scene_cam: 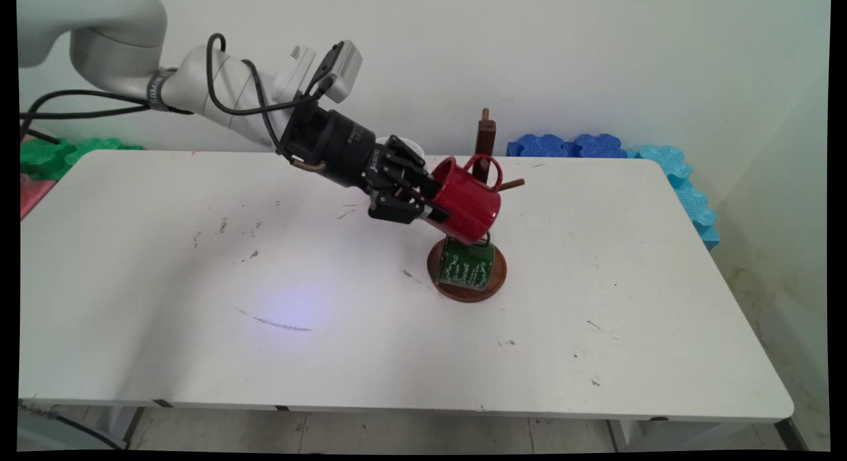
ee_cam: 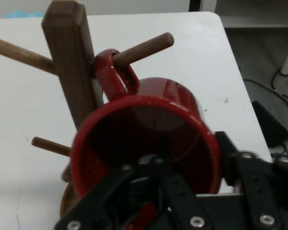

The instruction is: Pick up the red mug from the rack, then place the picked object on the table

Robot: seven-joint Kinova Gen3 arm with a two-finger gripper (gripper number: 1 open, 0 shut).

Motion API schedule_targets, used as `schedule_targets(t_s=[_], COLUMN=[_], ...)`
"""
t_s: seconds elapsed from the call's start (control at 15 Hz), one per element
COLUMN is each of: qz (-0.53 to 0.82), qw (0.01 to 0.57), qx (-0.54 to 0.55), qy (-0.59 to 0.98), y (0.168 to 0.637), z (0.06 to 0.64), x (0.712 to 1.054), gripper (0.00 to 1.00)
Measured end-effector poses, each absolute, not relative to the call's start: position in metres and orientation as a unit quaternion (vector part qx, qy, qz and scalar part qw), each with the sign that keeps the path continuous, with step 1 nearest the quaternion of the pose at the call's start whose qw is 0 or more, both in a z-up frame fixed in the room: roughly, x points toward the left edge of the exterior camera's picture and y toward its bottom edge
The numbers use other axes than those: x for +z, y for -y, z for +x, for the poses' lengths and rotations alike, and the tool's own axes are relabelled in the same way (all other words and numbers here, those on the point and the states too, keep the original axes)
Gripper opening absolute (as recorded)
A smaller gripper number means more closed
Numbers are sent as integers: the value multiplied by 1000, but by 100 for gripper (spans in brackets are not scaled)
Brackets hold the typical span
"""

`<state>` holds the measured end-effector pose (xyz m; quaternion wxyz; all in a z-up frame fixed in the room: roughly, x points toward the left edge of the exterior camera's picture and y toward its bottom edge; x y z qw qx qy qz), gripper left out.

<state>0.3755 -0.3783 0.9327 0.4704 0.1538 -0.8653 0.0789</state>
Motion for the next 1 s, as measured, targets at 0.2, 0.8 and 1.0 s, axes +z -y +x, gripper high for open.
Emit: schedule_targets(t_s=[0.2, 0.8, 1.0], qz=[155, 156, 154], qw=[472, 476, 477], qx=[77, 69, 68], qy=[865, 863, 862], y=[379, 371, 368], z=[373, 370, 371], x=[932, 934, 936], gripper=[0, 0, 0])
